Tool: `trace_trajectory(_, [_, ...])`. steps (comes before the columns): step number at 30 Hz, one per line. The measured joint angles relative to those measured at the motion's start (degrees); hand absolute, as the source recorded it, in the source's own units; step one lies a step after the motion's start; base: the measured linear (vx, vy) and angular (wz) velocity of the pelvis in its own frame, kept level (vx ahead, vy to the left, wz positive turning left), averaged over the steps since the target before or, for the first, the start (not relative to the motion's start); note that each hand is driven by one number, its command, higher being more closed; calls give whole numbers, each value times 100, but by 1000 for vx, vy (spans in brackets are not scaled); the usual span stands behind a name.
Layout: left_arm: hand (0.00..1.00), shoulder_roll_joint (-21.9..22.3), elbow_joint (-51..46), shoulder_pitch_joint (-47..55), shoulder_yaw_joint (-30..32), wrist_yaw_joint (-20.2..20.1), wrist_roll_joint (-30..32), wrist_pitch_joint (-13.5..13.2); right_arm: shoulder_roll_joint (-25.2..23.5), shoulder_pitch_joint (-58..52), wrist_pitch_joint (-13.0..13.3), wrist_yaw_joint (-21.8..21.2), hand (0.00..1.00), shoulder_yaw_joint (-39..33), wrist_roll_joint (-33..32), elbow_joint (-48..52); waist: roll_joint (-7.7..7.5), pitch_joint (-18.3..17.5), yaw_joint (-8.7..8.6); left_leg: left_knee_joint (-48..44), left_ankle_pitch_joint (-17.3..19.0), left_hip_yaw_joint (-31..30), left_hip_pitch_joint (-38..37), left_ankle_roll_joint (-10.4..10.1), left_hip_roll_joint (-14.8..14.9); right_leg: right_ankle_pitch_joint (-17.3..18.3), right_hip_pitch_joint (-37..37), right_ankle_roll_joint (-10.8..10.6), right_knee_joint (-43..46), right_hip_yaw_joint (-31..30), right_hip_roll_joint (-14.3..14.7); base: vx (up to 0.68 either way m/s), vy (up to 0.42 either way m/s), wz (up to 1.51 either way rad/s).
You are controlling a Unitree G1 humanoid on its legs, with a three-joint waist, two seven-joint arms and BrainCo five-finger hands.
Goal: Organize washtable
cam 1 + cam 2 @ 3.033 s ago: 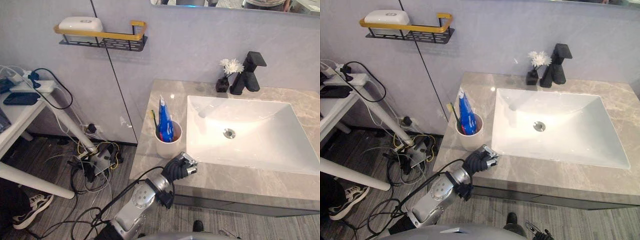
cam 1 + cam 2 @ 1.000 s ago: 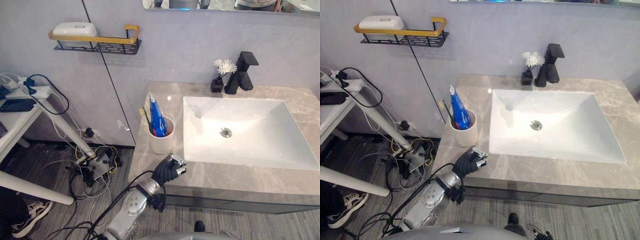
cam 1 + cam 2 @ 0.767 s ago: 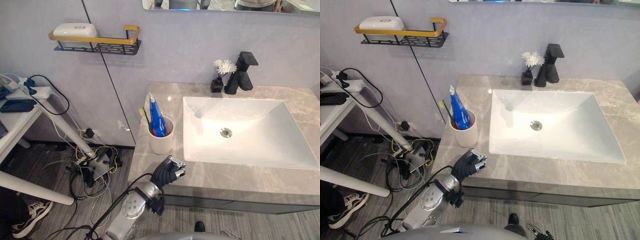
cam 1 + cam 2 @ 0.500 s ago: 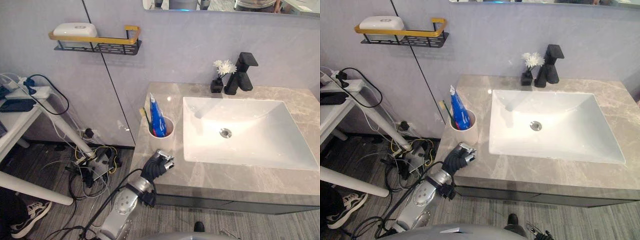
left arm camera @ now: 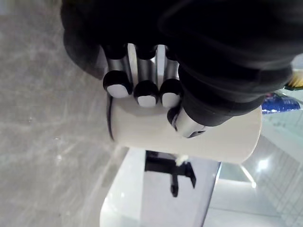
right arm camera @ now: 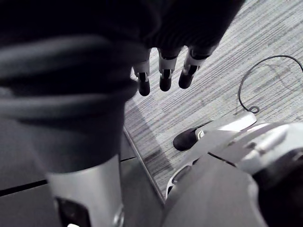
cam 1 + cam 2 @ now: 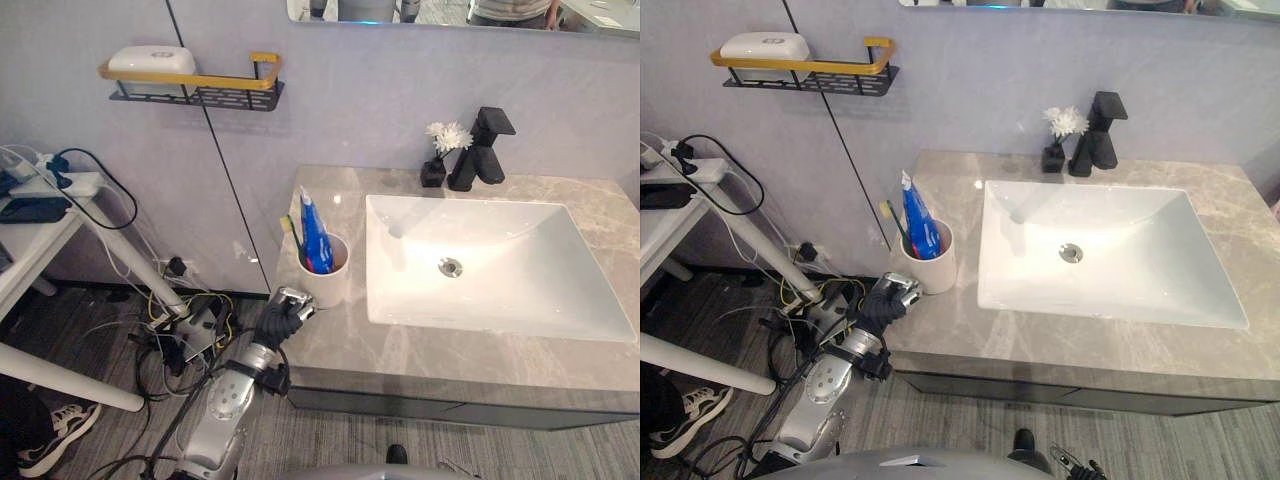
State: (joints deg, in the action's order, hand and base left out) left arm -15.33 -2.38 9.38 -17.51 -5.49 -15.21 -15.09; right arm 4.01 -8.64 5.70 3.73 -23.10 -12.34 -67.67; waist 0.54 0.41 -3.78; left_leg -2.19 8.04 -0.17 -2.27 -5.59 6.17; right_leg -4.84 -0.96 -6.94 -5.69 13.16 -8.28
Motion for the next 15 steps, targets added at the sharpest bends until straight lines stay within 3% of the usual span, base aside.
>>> trace_trajectory(15, [100, -17, 394, -367, -211, 20, 331, -99, -11, -16, -1, -3, 0, -4, 5, -2, -31, -80, -20, 4, 28, 149, -8, 8, -1, -15, -60, 0, -1, -150, 6, -5, 2, -4])
